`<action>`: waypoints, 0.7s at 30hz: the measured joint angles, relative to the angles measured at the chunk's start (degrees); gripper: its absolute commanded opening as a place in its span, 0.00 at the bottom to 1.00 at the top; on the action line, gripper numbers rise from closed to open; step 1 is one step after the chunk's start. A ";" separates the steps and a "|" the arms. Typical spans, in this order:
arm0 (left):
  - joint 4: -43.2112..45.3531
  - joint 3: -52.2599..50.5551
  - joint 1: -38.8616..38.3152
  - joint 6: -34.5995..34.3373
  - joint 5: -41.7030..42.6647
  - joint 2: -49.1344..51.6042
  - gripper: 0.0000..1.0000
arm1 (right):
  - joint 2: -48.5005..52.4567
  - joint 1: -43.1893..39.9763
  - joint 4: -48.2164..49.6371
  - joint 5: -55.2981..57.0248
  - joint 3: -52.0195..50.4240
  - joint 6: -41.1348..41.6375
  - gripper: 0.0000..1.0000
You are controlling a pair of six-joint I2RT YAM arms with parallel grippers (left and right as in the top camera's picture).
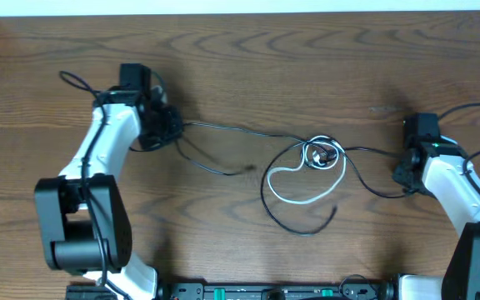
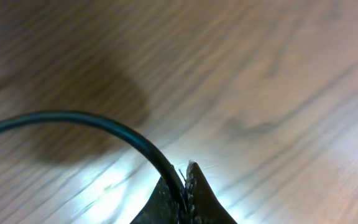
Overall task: Untangle cables
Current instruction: 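Pull both grippers apart, stretching the black cable left and right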
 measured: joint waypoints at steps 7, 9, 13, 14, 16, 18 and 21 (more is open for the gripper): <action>0.00 0.00 9.73 -0.02 -0.85 -7.06 0.08 | 0.00 -6.54 -0.85 1.60 0.00 2.86 0.01; 0.00 0.00 12.26 -0.04 0.17 -8.66 0.07 | 0.00 -8.63 -0.59 0.98 0.00 3.30 0.01; 0.02 0.00 14.58 -0.07 2.47 -9.42 0.08 | 0.00 -11.17 2.56 -3.23 0.00 3.32 0.01; 0.00 0.00 14.62 -0.09 2.89 -9.42 0.07 | 0.00 -11.39 4.13 -5.86 0.00 2.47 0.01; 0.02 0.00 14.43 -0.24 3.74 -9.42 0.08 | 0.00 -11.34 6.14 -10.12 0.00 0.70 0.01; 0.02 0.00 14.12 -0.26 4.90 -9.42 0.08 | 0.00 -11.34 7.61 -14.40 0.00 -1.22 0.01; 0.02 0.00 13.11 -0.26 6.73 -9.42 0.09 | 0.00 -11.34 9.40 -21.00 0.00 -4.22 0.01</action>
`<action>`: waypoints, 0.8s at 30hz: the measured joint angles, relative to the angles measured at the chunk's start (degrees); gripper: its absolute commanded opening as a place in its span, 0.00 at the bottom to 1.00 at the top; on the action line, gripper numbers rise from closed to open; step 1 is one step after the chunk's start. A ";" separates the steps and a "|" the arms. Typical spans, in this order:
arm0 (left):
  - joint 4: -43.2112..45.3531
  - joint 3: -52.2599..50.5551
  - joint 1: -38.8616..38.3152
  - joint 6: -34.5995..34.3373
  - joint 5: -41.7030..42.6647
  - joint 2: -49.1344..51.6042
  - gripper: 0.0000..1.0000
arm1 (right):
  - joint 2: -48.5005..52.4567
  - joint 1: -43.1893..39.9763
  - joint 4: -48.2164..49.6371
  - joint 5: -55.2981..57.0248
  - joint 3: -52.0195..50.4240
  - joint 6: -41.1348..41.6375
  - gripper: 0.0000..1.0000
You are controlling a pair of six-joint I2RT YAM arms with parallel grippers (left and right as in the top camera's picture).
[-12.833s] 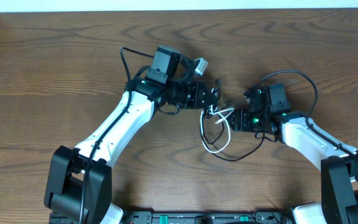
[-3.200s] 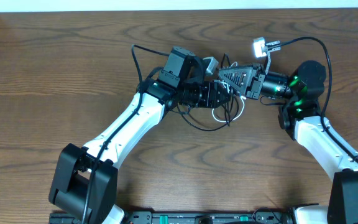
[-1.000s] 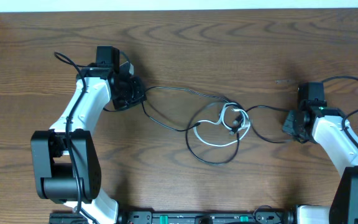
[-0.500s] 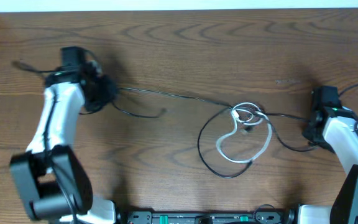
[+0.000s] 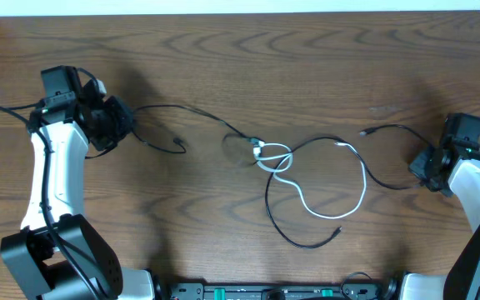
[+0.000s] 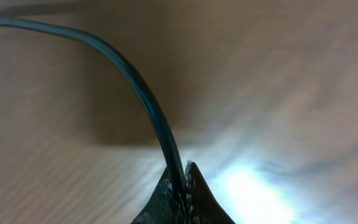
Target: Untangle cables
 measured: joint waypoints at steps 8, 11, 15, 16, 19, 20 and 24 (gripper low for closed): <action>0.02 0.00 -6.71 0.90 2.67 0.00 0.41 | 0.00 0.50 0.98 -9.14 0.00 -4.28 0.01; -0.15 0.00 -10.23 1.22 2.97 0.00 0.51 | 0.00 0.55 1.03 -10.14 0.00 -5.07 0.01; -0.98 0.00 -14.58 1.70 2.93 0.00 0.52 | 0.00 0.55 0.98 -10.80 0.00 -5.29 0.01; -1.16 0.00 -15.63 1.77 2.93 0.00 0.52 | 0.00 0.55 0.96 -10.88 0.00 -5.31 0.01; -1.49 0.00 -18.82 1.79 2.91 0.00 0.53 | 0.00 0.55 0.96 -11.08 0.00 -5.33 0.01; -1.51 0.00 -19.76 1.81 2.91 0.00 0.54 | 0.00 0.55 0.98 -11.10 0.00 -5.33 0.01; -1.36 -0.11 -23.91 1.81 2.91 0.00 0.54 | 0.00 0.55 0.96 -11.26 0.00 -5.35 0.01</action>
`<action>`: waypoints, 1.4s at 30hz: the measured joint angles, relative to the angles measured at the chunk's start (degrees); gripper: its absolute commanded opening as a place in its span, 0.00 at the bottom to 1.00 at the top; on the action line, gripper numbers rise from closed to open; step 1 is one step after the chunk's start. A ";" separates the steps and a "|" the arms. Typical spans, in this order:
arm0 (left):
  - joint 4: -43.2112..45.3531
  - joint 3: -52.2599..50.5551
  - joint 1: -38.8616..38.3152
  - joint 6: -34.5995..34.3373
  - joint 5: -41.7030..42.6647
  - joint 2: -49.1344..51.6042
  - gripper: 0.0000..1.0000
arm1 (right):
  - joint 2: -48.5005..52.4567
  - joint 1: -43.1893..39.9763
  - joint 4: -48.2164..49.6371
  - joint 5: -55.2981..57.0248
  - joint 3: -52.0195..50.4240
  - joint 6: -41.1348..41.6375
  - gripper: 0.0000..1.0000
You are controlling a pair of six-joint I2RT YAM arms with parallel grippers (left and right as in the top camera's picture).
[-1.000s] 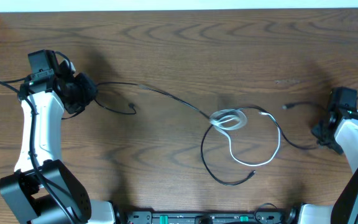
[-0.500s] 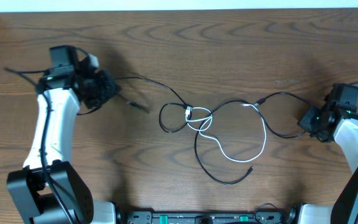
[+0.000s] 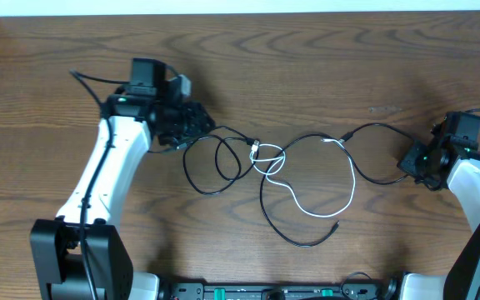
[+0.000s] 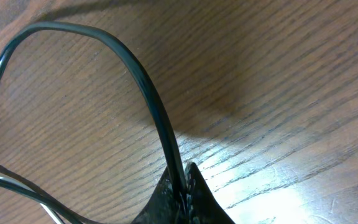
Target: Untangle cables
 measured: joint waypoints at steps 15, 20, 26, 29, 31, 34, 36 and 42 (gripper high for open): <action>6.58 -1.11 -14.38 -10.99 0.00 7.98 0.54 | 0.00 0.00 -0.72 -0.04 0.00 -0.17 0.01; 8.59 -1.11 -17.31 -19.02 0.00 11.45 0.54 | 0.00 0.00 -0.92 -0.04 0.00 -0.61 0.01; 11.65 -1.11 -18.58 -25.90 0.00 14.23 0.53 | 0.00 0.00 -1.14 -0.04 0.00 -1.11 0.01; 12.41 -1.14 -18.58 -28.09 0.00 14.36 0.50 | 0.00 0.00 -1.16 -0.04 0.00 -1.22 0.01; 12.31 -1.14 -18.58 -29.27 0.00 14.36 0.47 | 0.00 0.00 -1.16 -0.04 0.00 -1.36 0.01; 10.27 -1.14 -18.58 -31.30 0.04 14.36 0.47 | 0.00 0.00 -1.18 -0.04 0.00 -1.62 0.01; 7.96 -1.16 -18.58 -32.81 0.00 14.38 0.47 | 0.00 0.00 -1.22 -0.04 0.00 -1.66 0.01; 5.66 -1.18 -18.58 -35.69 -0.79 14.36 0.47 | 0.00 0.00 -1.38 -0.04 0.00 -1.68 0.01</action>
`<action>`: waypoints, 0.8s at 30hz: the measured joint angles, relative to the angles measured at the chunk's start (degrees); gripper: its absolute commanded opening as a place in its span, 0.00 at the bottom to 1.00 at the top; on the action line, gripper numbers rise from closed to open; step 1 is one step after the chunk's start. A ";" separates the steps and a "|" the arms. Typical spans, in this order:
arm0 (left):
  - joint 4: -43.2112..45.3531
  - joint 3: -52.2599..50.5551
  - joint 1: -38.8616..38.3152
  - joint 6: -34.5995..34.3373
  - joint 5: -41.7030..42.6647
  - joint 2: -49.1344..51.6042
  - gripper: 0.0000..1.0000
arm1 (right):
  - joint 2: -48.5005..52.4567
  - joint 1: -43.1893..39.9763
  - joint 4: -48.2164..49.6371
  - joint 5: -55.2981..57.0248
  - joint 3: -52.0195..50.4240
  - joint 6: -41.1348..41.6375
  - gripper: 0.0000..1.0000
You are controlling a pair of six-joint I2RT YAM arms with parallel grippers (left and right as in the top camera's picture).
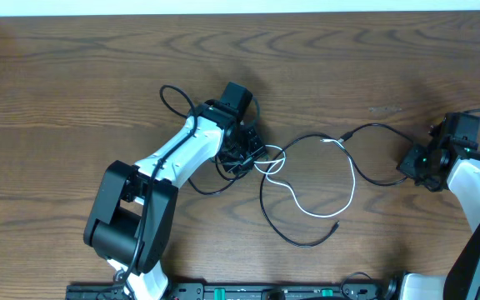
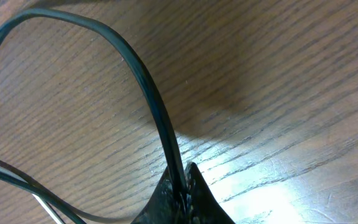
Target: Untangle cables
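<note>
A black cable [image 1: 373,127] and a white cable [image 1: 352,179] lie looped together on the wooden table, crossing in a tangle [image 1: 267,158] near the middle. My left gripper [image 1: 247,150] sits right at that tangle's left side, seemingly shut on the black cable, whose tail curls behind the wrist [image 1: 172,92]. My right gripper [image 1: 412,160] is at the far right, shut on the black cable [image 2: 148,93], which arcs away from the closed fingertips [image 2: 185,180]. A strand of white cable [image 2: 42,202] shows at the lower left of the right wrist view.
The black cable's free plug end [image 1: 333,225] lies towards the front of the table [image 1: 223,50]. The arms' mounting rail [image 1: 273,292] runs along the front edge. A pale wall strip [image 1: 240,5] borders the back.
My left gripper has moved right, from beside the loose loops to the tangle itself, and the black loops on its side have bunched up there. The right gripper has stayed put, shut on the cable.
Both grippers held the black cable with the tangle tight in the middle. Then the left gripper was far out left and the loops spread wider. It was then back nearer the centre with slack loops, and now it is at the tangle. The right gripper's hold never changed.
</note>
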 measured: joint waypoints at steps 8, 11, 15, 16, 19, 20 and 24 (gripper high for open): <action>-0.04 0.00 -0.83 -1.18 -2.34 0.00 0.47 | 0.00 0.00 0.00 0.00 0.00 -0.15 0.01; 0.04 0.00 -2.43 -1.36 -3.98 0.02 0.47 | 0.00 0.00 -0.02 0.00 0.00 -0.17 0.01; 0.61 0.00 -4.57 -1.62 -6.40 0.00 0.30 | 0.00 0.00 -0.02 0.00 0.00 -0.17 0.01; 1.16 0.00 -4.96 -1.92 -6.82 0.02 0.19 | 0.00 0.00 -0.04 0.00 0.00 -0.17 0.01; 2.80 -0.02 -5.11 -1.95 -7.58 0.02 0.08 | 0.00 0.00 -0.24 0.00 0.00 -0.17 0.01; 3.39 -0.02 -4.92 -1.86 -7.67 0.02 0.07 | 0.00 0.00 -0.28 0.00 0.00 -0.17 0.01; 4.22 0.13 -3.17 1.22 -8.26 0.02 0.07 | 0.00 0.00 -0.52 0.00 0.00 -0.61 0.01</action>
